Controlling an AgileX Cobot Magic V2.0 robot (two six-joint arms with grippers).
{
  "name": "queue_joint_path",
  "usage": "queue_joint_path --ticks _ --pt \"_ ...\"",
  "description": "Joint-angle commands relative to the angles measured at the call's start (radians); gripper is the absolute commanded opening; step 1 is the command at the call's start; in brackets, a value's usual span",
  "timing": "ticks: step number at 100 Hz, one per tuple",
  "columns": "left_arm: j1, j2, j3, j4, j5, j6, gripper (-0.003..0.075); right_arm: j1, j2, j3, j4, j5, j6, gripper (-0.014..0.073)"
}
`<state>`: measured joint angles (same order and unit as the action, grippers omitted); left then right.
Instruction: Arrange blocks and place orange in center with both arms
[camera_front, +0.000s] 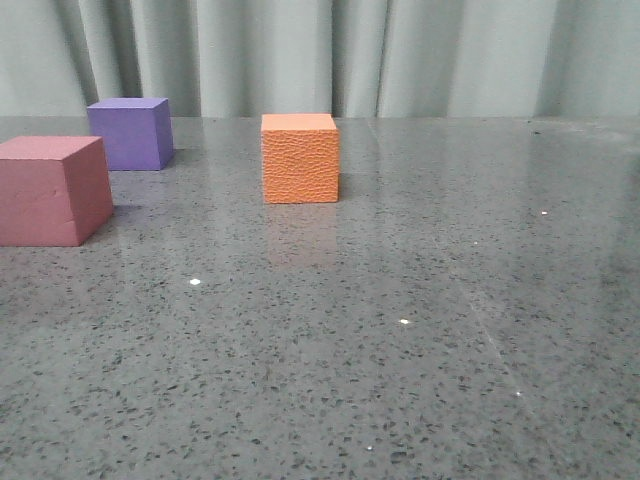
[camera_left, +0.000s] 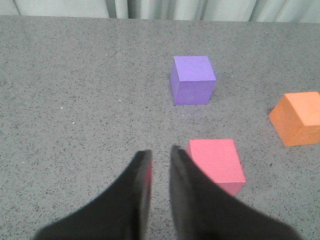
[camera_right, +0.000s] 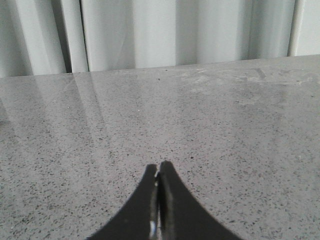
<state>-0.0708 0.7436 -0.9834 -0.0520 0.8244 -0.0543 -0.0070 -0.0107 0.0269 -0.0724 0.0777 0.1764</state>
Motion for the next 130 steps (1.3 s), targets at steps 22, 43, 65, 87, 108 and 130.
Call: queue_joint_path --ticks 22,43,65,87,108,130 --pt "-0.007 0.001 -0.036 -0.023 -0.054 0.002 0.0683 -0.006 -0.025 -0.013 -0.001 -0.092 -0.010 -0.0067" --pt "-0.007 0.003 -0.036 -0.143 -0.065 0.054 0.0649 -0.006 -0.025 -0.013 -0.001 -0.092 -0.010 -0.0067" --pt "-0.007 0.075 -0.071 -0.218 -0.094 0.065 0.0610 -0.006 -0.025 -0.013 -0.001 -0.092 -0.010 -0.0067" --pt "-0.138 0.199 -0.149 -0.239 -0.203 0.054 0.0610 -0.006 -0.025 -0.013 -0.001 -0.092 -0.010 -0.0067" --pt "-0.339 0.387 -0.221 -0.201 -0.346 -0.036 0.0610 -0.006 -0.025 -0.013 -0.001 -0.092 -0.010 -0.0067" --pt "-0.478 0.634 -0.340 -0.110 -0.427 -0.158 0.0610 -0.006 -0.025 -0.013 -0.001 -0.092 -0.010 -0.0067"
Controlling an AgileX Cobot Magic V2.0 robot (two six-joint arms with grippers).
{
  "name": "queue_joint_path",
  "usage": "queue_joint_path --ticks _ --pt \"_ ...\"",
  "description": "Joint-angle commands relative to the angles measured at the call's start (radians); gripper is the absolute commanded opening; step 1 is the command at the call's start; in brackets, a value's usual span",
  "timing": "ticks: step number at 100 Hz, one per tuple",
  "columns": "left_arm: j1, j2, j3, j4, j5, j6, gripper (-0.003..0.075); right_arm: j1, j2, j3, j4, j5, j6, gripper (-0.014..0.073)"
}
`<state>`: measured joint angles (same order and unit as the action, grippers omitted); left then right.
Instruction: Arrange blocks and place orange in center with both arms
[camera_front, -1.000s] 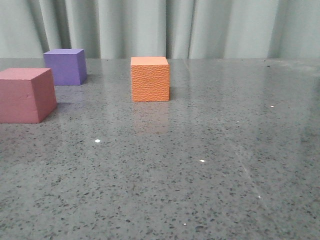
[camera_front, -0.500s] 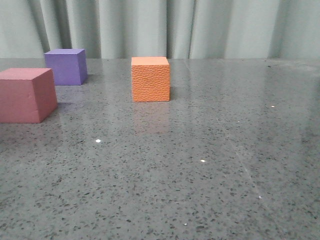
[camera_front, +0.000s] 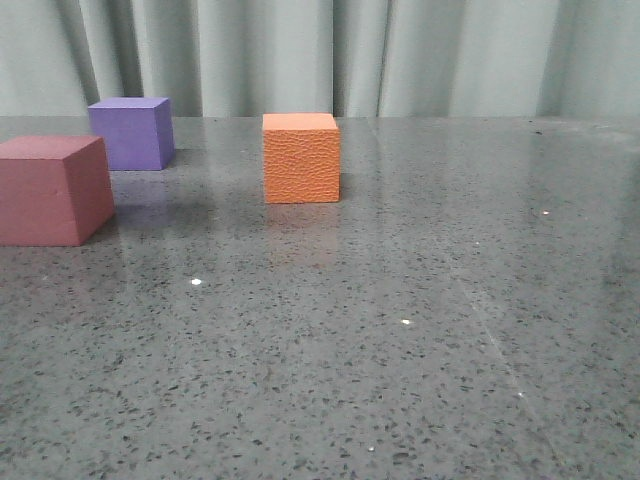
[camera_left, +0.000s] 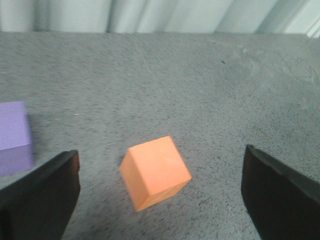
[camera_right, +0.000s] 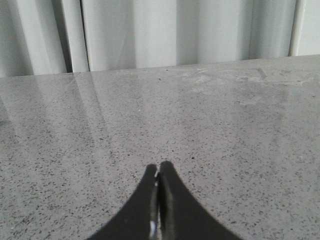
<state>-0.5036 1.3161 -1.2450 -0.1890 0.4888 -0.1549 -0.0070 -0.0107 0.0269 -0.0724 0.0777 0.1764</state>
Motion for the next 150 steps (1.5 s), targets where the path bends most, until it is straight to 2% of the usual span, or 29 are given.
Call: queue_joint_path --ticks 1,15,32,40,79,150 --pt "-0.048 0.070 -0.089 0.030 -0.091 -0.062 0.0610 -0.006 -0.025 -0.013 -0.001 -0.092 -0.010 -0.0067" --pt "-0.095 0.222 -0.196 0.139 -0.047 -0.216 0.0610 -0.006 -0.025 -0.013 -0.001 -0.092 -0.010 -0.0067" --pt "-0.145 0.359 -0.310 0.466 0.066 -0.536 0.0610 -0.006 -0.025 -0.013 -0.001 -0.092 -0.010 -0.0067" --pt "-0.170 0.398 -0.354 0.571 0.120 -0.602 0.0610 -0.006 -0.025 -0.013 -0.001 -0.092 -0.010 -0.0067" --pt "-0.202 0.443 -0.376 0.635 0.133 -0.660 0.0610 -0.006 -0.025 -0.013 -0.001 -0.092 -0.010 -0.0067" --pt "-0.202 0.557 -0.376 0.589 0.191 -0.660 0.0608 -0.006 -0.025 -0.013 -0.001 -0.092 -0.010 -0.0067"
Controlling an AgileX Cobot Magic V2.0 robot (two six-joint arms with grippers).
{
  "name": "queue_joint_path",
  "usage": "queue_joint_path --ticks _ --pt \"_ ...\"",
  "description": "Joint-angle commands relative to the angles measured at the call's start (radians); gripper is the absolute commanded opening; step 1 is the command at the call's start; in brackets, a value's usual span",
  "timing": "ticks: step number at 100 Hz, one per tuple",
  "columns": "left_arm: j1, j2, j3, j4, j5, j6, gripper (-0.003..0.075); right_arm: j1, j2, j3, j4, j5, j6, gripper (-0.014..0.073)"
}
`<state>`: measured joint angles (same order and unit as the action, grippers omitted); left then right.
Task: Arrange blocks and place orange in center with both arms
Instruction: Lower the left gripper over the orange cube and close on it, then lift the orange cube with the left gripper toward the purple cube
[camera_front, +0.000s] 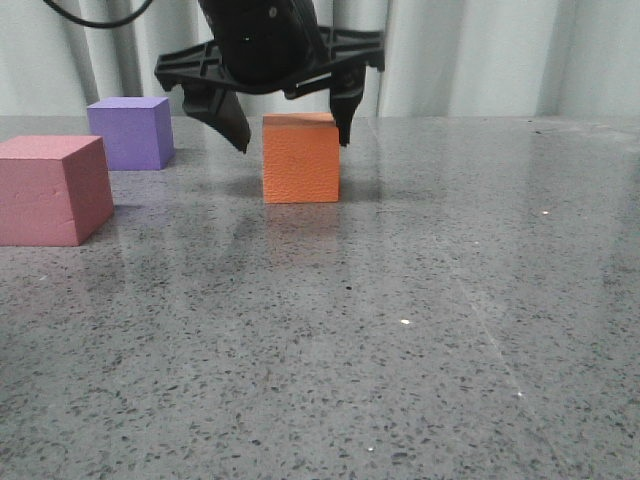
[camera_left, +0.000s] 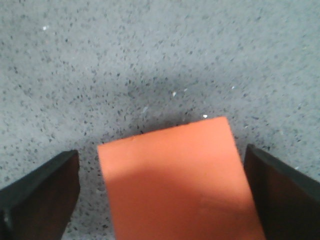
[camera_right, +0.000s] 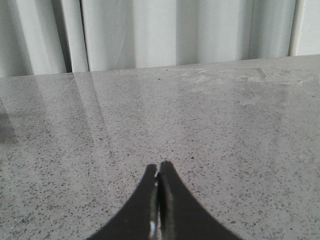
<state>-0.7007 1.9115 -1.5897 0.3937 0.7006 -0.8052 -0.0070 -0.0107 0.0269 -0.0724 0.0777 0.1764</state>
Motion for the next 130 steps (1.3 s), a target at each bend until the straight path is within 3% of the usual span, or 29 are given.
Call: queue_joint_path --ticks 1,13,35,44,67,91,130 --pt "-0.005 -0.037 -0.031 0.005 -0.019 -0.010 0.0608 -0.006 -0.025 -0.013 -0.001 -0.092 -0.010 -0.0067" --pt "-0.005 -0.036 -0.031 0.001 -0.017 -0.010 0.0552 -0.006 -0.025 -0.013 -0.001 -0.092 -0.010 -0.0067" --pt "-0.009 -0.040 -0.031 -0.003 -0.012 0.012 0.0265 -0.006 -0.025 -0.013 -0.001 -0.092 -0.010 -0.0067" --pt "-0.020 -0.055 -0.031 -0.005 -0.012 0.050 0.0197 -0.006 -0.025 -0.013 -0.001 -0.092 -0.010 -0.0067" --pt "-0.027 -0.135 -0.031 0.023 -0.009 0.076 0.0190 -0.006 -0.025 -0.013 -0.001 -0.092 -0.010 -0.0067" --pt "-0.018 -0.239 -0.021 0.196 0.057 0.046 0.0190 -0.006 -0.025 -0.013 -0.001 -0.092 -0.010 -0.0067" --pt "0.158 -0.383 0.191 0.212 0.016 -0.037 0.0190 -0.006 -0.025 -0.013 -0.001 -0.092 -0.010 -0.0067"
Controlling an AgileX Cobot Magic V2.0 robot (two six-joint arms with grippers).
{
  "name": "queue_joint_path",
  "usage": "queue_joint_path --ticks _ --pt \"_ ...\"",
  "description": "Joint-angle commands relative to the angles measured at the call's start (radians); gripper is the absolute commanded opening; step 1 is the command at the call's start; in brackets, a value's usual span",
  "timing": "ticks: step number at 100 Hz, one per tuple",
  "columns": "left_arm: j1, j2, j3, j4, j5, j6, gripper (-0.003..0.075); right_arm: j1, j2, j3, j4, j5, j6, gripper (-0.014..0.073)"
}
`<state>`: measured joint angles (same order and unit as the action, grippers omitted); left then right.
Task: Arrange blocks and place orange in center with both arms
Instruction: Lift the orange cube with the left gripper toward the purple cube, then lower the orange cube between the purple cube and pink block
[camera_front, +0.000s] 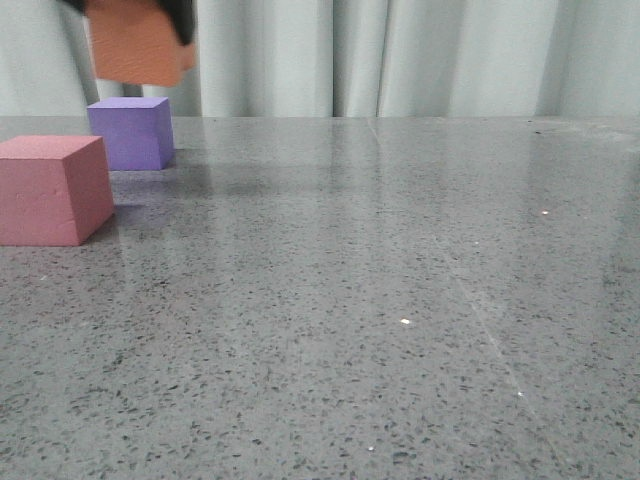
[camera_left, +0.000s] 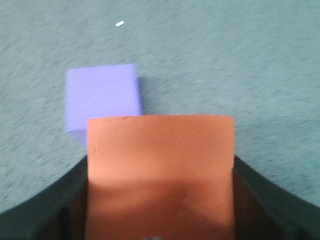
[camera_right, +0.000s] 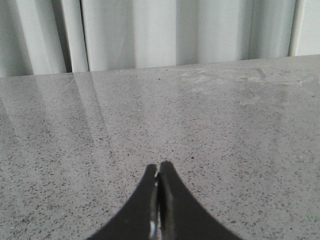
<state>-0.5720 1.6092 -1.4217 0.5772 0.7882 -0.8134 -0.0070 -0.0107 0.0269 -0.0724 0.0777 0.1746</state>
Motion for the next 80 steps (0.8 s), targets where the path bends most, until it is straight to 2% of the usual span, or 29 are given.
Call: queue_joint_path --ticks 1,14,33,80 --pt "0.032 -0.084 0.028 0.028 -0.081 -0.029 0.0189 -0.006 -0.025 -0.013 -0.001 -0.092 -0.008 -0.0067" --pt "0.078 -0.127 0.109 0.026 -0.147 -0.051 0.0189 -0.006 -0.025 -0.013 -0.001 -0.092 -0.008 -0.0067" --pt "0.117 -0.129 0.146 0.026 -0.185 -0.051 0.0189 -0.006 -0.025 -0.013 -0.001 -0.092 -0.008 -0.0067" --pt "0.118 -0.072 0.152 0.048 -0.220 -0.047 0.0190 -0.006 -0.025 -0.013 -0.001 -0.092 -0.008 -0.0067"
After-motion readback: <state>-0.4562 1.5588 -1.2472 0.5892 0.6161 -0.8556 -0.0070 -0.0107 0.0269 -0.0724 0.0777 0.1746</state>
